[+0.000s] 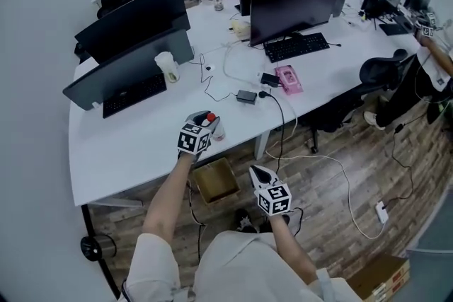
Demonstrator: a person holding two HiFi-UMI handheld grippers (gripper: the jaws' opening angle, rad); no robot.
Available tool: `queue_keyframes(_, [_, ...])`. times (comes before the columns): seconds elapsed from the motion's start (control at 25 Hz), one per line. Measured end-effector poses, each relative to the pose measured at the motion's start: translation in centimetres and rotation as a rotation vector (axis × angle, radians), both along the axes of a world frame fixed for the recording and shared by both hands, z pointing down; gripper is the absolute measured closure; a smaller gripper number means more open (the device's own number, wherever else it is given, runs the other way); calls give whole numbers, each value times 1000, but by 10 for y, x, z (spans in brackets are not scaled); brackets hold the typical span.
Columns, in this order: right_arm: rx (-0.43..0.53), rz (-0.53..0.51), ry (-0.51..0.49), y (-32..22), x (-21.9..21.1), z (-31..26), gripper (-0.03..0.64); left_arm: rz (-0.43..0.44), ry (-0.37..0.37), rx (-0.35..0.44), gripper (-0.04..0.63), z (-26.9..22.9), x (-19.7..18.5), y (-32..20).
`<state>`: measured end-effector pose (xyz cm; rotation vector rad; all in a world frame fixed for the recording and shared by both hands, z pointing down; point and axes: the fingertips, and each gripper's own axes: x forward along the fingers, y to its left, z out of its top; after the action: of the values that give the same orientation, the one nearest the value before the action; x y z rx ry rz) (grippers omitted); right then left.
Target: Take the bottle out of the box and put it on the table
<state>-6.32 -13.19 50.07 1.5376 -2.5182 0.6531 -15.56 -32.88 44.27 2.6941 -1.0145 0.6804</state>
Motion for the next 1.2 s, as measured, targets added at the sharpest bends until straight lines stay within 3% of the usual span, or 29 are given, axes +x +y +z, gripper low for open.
queue_keyframes(0.24, [-23,-12,26,0,6,10,578,-23,28,-12,431,4,2,-10])
queue_keyframes(0.44, [-15,-15,33,-2,8,2,577,-31,23,21,408,-4,-2,-14])
queue_keyframes(0.64, [-2,-18,45,-7,8,-2,577,-69,81,56,394,-17,-14,-4])
queue_keyframes(0.92, [0,-6,26,-25,-3,4,577,-261,183,93,394,-10,-55,59])
queue_keyframes(1.08, [3,-54,42,-30,-13,-1,577,-389,193,77,394,15,-79,111])
queue_keyframes(1.2, [-1,-112,73,-22,-20,-4,577,-447,157,45,394,40,-92,153])
